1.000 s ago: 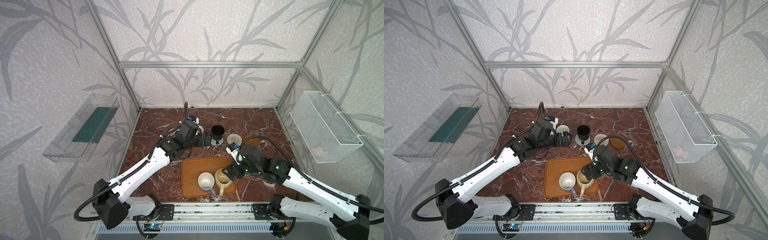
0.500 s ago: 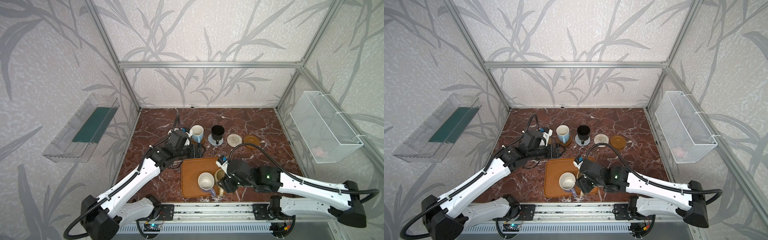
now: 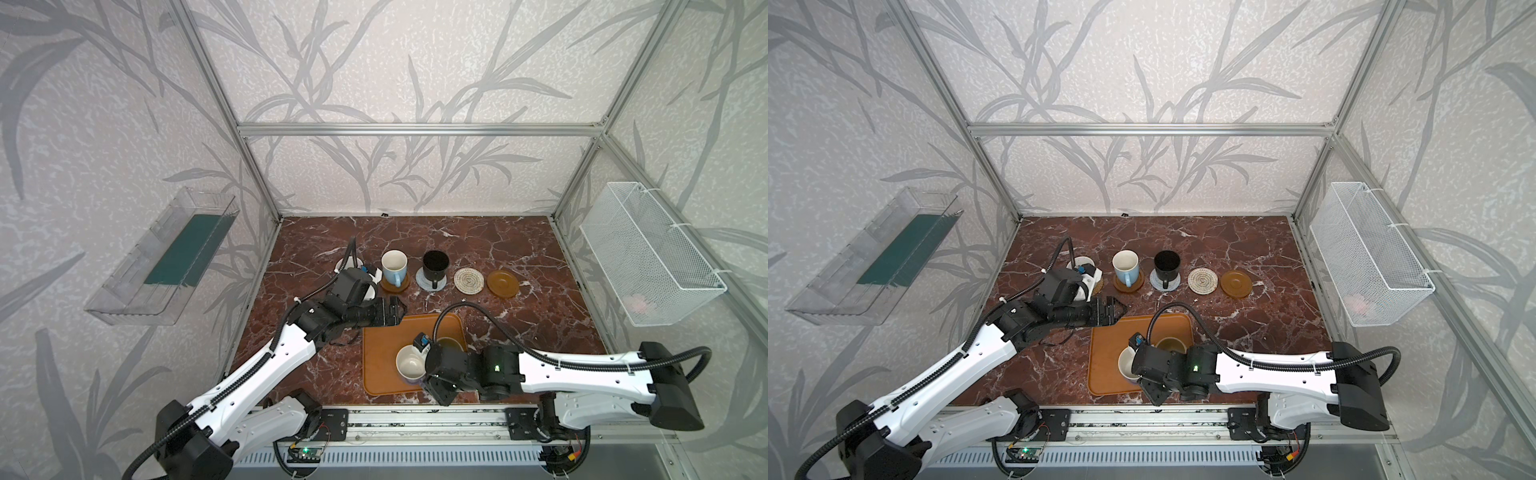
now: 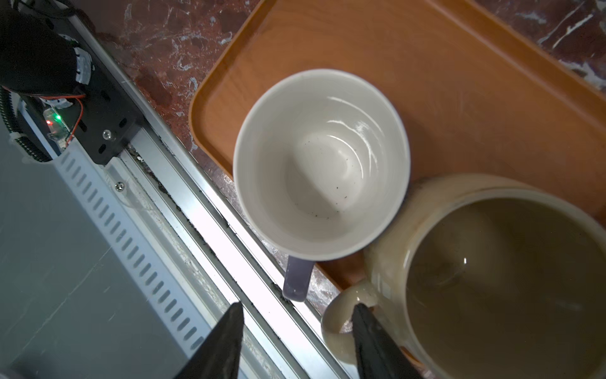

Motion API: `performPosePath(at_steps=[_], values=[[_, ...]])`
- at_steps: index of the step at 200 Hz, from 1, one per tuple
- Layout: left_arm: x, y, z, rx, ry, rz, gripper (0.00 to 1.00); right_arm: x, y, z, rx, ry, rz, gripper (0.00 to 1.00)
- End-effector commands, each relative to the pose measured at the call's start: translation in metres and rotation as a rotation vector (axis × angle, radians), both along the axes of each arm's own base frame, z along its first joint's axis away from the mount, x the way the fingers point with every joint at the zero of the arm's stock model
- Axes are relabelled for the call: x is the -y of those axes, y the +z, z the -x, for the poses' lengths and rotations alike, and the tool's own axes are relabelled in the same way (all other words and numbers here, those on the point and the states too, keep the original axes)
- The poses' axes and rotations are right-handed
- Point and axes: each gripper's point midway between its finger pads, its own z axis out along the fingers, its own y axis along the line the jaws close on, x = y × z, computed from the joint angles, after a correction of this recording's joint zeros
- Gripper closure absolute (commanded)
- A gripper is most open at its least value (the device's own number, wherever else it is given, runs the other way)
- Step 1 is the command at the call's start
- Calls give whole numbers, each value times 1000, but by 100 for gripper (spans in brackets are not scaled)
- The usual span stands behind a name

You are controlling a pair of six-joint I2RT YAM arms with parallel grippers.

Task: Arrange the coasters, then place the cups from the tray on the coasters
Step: 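Move right gripper over the lavender mug on the tray while left gripper withdraws, then lower right gripper into the lavender mug's rim and close it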

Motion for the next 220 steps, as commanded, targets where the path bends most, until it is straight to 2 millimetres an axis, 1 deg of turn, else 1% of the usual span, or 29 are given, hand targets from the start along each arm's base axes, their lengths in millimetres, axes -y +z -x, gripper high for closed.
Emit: performPosePath(at_steps=[1, 22, 33, 45, 56, 69, 89, 110, 134, 172, 199, 220], values=[[-8, -7, 12, -34, 6, -8, 6, -9, 0, 1, 6, -21, -30, 47], [-13, -13, 17, -46, 19, -1, 5, -15, -5, 3, 3, -12, -27, 48], [-17, -16, 19, -53, 38, -6, 1, -18, -7, 4, -4, -12, -26, 49], [-21, -19, 21, -58, 45, -10, 1, -20, -9, 5, -8, -13, -32, 49], [-22, -20, 23, -64, 44, -8, 1, -18, -14, 4, -1, -16, -13, 49], [-23, -22, 26, -73, 45, -5, 1, -13, -20, 2, -10, -63, 10, 50], [-25, -25, 29, -86, 49, -12, 1, -9, -25, -1, -4, -93, 17, 52], [-26, -28, 31, -93, 48, -12, 1, -11, -28, -4, 5, -108, 12, 54], [-28, -30, 30, -91, 65, -12, 1, -16, -33, -5, 1, -124, 12, 55], [-29, -35, 33, -101, 80, 4, 1, -15, -44, -12, 12, -184, 59, 57], [-33, -49, 35, -128, 83, -34, 1, -23, -43, -19, 42, -196, 43, 60], [-33, -51, 36, -129, 86, -23, 1, -34, -42, -19, 46, -179, 27, 61]])
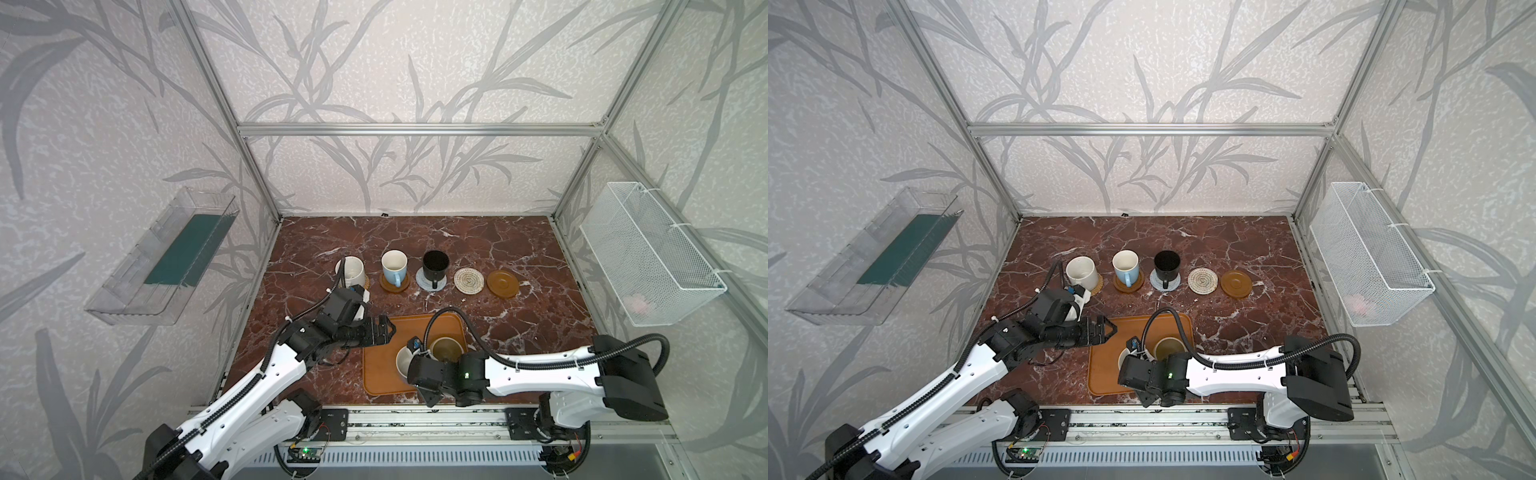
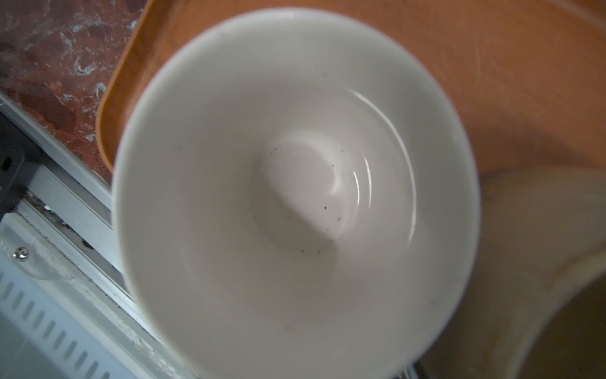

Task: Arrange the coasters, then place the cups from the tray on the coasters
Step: 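Lower right gripper into the lavender mug's rim and close it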

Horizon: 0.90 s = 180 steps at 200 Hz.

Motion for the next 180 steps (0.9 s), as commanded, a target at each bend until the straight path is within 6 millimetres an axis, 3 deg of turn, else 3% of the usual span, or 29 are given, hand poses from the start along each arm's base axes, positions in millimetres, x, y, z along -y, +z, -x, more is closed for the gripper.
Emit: performPosePath(at_steps=[1, 81, 180], values=[[-4, -6, 2, -11, 17, -1, 1, -19, 11, -8, 45, -10, -49, 62], [-22, -20, 5, -27, 70, -41, 3, -25, -3, -13, 49, -44, 9, 72], [-19, -22, 0, -32, 82, 8, 5, -38, -6, -16, 53, -38, -7, 84]])
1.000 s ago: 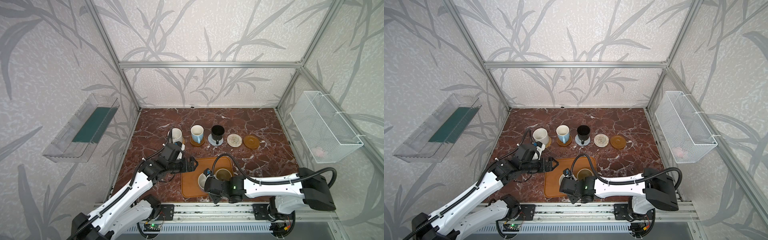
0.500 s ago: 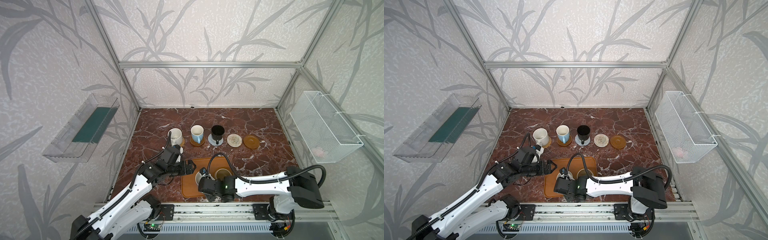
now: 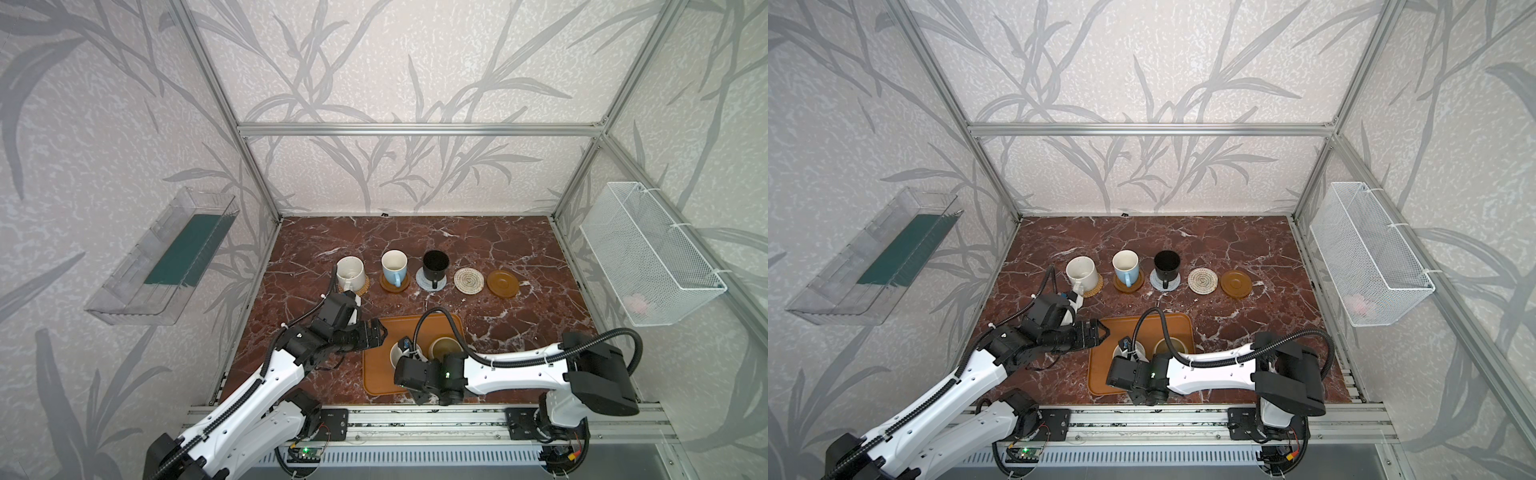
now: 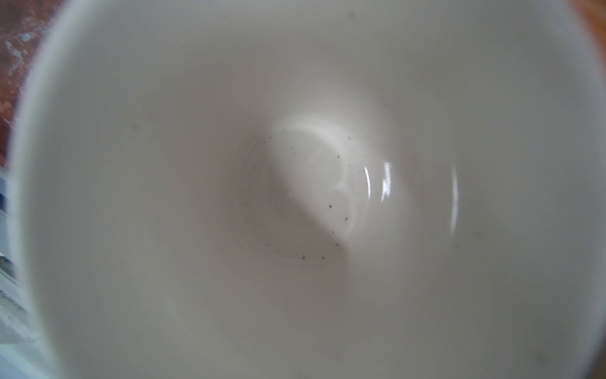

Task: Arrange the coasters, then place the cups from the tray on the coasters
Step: 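Lower right gripper into the lavender mug's rim and close it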

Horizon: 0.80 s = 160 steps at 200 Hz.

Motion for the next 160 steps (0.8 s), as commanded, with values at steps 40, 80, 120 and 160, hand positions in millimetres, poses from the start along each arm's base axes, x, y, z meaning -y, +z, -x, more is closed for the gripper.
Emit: performPosePath(at_steps=[40, 80, 120, 160], values=[[2, -3, 2, -10, 10, 42, 6, -25, 21, -9, 54, 0, -73, 89], [2, -1, 2, -4, 17, 54, 7, -29, 26, -10, 62, 7, -88, 95], [3, 16, -1, 43, 44, 113, 9, -31, 33, -13, 77, 6, -99, 100], [5, 36, -7, 79, 75, 196, 4, -31, 46, -19, 120, -6, -117, 100]])
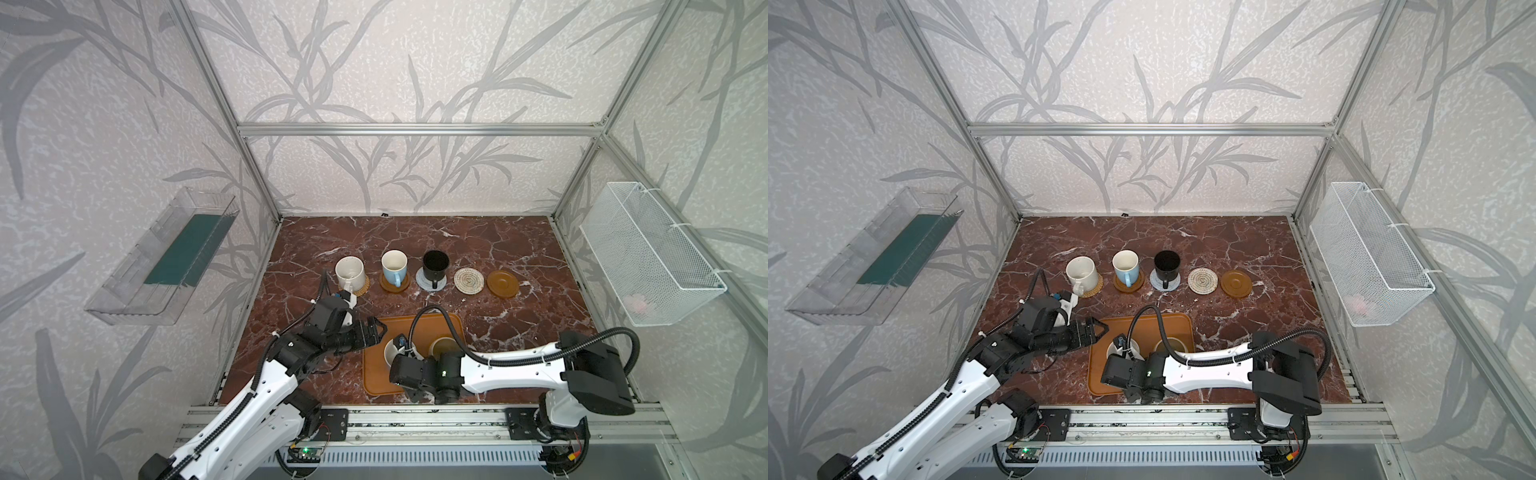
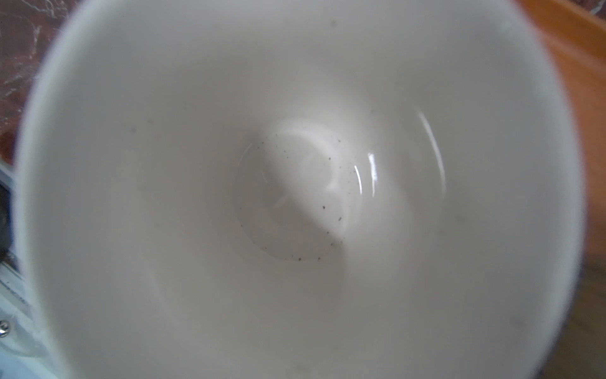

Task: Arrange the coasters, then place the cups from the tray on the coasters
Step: 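Lower right gripper into the lavender mug's rim and close it, then lift the lavender mug off the tray and carry it toward the coasters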

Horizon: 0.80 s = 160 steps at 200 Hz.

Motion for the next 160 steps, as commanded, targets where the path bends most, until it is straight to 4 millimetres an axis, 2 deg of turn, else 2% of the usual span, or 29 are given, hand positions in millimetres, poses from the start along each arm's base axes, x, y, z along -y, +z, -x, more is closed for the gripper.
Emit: performPosePath(at_steps=[1, 24, 76, 122, 160], values=[[4, 17, -6, 31, 26, 78, 4, -17, 36, -14, 91, -20, -91, 100], [5, 32, -8, 61, 40, 114, 4, -18, 47, -19, 121, -18, -105, 100], [8, 48, -10, 95, 42, 165, 4, -18, 69, -31, 151, -29, -147, 100], [14, 69, -17, 138, 66, 249, 4, -6, 89, -49, 159, -60, -182, 100], [27, 72, -23, 148, 34, 316, 4, 7, 103, -65, 187, -61, -198, 100]])
